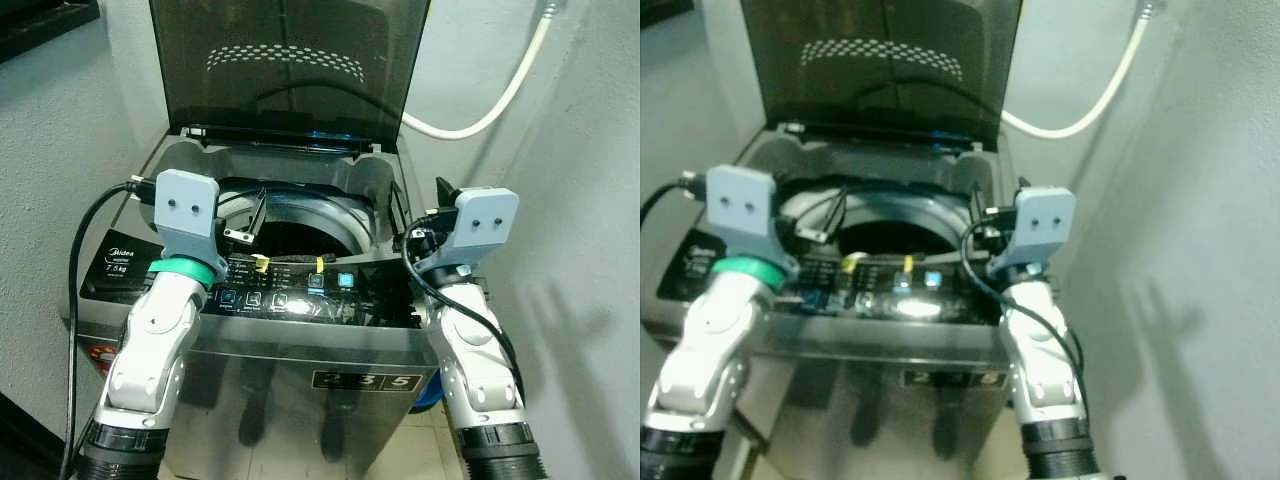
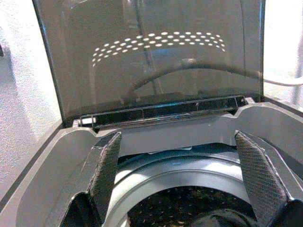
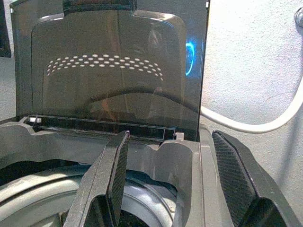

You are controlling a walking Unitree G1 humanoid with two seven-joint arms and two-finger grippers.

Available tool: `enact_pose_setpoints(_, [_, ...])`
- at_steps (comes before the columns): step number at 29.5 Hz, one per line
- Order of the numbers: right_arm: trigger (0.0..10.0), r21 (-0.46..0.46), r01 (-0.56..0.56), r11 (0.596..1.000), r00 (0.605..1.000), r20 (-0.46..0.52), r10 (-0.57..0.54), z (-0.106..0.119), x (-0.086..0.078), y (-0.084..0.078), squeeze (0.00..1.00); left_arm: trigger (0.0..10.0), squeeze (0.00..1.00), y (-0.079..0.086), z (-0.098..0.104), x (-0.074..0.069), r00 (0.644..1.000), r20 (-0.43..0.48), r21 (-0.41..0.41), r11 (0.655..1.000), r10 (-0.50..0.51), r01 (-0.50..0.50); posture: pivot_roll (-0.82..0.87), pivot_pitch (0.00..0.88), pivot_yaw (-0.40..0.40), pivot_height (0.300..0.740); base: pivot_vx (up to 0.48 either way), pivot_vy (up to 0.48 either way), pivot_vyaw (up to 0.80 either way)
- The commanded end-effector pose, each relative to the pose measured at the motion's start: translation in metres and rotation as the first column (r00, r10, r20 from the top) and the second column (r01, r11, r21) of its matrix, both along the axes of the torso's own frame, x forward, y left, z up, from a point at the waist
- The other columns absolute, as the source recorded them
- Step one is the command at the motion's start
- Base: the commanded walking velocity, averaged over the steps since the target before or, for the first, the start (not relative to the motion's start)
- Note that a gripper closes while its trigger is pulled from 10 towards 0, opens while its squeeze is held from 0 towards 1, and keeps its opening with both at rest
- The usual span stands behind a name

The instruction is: Clothes washing

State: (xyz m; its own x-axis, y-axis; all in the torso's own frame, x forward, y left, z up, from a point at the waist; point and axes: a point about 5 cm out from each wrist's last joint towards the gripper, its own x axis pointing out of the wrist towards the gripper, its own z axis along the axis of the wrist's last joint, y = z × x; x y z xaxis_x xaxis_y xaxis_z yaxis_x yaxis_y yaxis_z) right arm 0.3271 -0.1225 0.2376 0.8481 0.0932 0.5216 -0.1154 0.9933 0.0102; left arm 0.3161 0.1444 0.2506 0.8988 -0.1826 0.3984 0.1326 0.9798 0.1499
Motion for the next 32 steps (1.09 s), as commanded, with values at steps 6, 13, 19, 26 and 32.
enact_pose_setpoints(6, [10.0, 0.009, -0.004, 1.000, 1.000, -0.016, 0.005, -0.0049, -0.0001, 0.0006, 0.00, 10.0, 0.00, 0.0000, -0.0012, 0.0018, 1.000, -0.005, 0.001, 1.000, 0.002, -0.002, 0.03, 0.000, 0.003, 0.740, 0.000, 0.000, 0.00])
enact_pose_setpoints(13, [10.0, 0.008, -0.004, 1.000, 1.000, -0.018, 0.004, -0.0052, 0.0000, 0.0009, 0.00, 10.0, 0.00, 0.0002, -0.0013, 0.0018, 1.000, -0.006, 0.001, 1.000, 0.002, -0.002, 0.03, 0.000, 0.004, 0.740, 0.000, 0.000, 0.00])
enact_pose_setpoints(19, [10.0, 0.009, -0.004, 1.000, 1.000, -0.019, 0.005, -0.0056, -0.0002, 0.0013, 0.00, 10.0, 0.00, 0.0005, -0.0015, 0.0018, 1.000, -0.007, 0.002, 1.000, 0.002, -0.002, 0.03, 0.000, 0.005, 0.740, 0.000, 0.000, 0.00])
enact_pose_setpoints(26, [10.0, 0.010, -0.005, 1.000, 1.000, -0.019, 0.005, -0.0058, -0.0005, 0.0017, 0.00, 10.0, 0.00, 0.0005, -0.0012, 0.0018, 1.000, -0.007, 0.003, 1.000, 0.002, -0.002, 0.03, 0.000, 0.006, 0.740, 0.000, 0.000, 0.00])
enact_pose_setpoints(32, [10.0, 0.017, -0.004, 1.000, 1.000, -0.015, 0.004, -0.0057, -0.0011, 0.0018, 0.00, 10.0, 0.00, 0.0004, -0.0011, 0.0017, 1.000, -0.006, 0.003, 1.000, 0.002, -0.002, 0.03, 0.000, 0.007, 0.740, 0.000, 0.000, 0.00])
